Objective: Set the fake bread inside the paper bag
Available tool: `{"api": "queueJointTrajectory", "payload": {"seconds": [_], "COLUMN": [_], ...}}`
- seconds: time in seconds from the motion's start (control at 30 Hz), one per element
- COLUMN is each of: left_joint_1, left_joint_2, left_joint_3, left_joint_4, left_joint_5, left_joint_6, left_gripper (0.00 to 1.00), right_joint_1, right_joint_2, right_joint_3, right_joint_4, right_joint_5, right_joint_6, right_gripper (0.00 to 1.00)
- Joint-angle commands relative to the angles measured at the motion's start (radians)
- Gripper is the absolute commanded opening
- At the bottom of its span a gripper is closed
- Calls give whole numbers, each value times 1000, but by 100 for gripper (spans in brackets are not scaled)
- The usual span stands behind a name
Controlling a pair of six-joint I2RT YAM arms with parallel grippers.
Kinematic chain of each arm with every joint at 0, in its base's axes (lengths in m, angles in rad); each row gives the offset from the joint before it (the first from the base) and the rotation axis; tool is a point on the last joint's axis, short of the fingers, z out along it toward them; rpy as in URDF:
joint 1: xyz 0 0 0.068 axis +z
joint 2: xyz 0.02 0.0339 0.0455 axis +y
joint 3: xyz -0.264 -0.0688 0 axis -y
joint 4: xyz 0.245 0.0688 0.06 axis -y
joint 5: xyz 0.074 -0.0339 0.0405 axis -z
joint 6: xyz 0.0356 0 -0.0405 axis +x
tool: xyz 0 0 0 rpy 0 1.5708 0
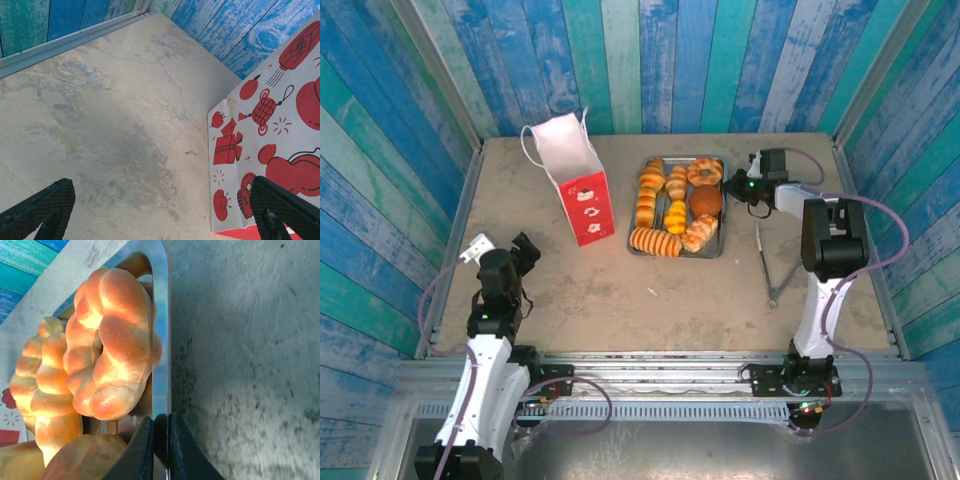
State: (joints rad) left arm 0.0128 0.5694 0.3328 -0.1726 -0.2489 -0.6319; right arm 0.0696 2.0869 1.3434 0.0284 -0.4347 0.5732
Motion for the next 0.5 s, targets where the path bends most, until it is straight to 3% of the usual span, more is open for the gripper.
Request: {"api": "queueJointTrajectory", "payload": {"seconds": [0.0,0.23,0.37,0.47], "left_joint_1": [-2,-2,-3,-3], "left_joint_2": [3,39,103,176], "left_joint_3": [43,162,298,444], "left_joint_4": [13,-22,-81,-168], "left_joint_5": [0,26,109,184], "left_joint_6": [22,38,74,106], "left_gripper": [94,94,94,94], "right_joint_1": [-8,-15,-23,-26], "right_joint_2": [37,50,-37,-139], "right_joint_3": [37,97,96,70], "right_joint_4": [-89,-135,-175,-207], "right_joint_5": [32,77,163,213], "right_joint_6": [-35,-50,-71,-102], "right_gripper": [2,37,59,68]}}
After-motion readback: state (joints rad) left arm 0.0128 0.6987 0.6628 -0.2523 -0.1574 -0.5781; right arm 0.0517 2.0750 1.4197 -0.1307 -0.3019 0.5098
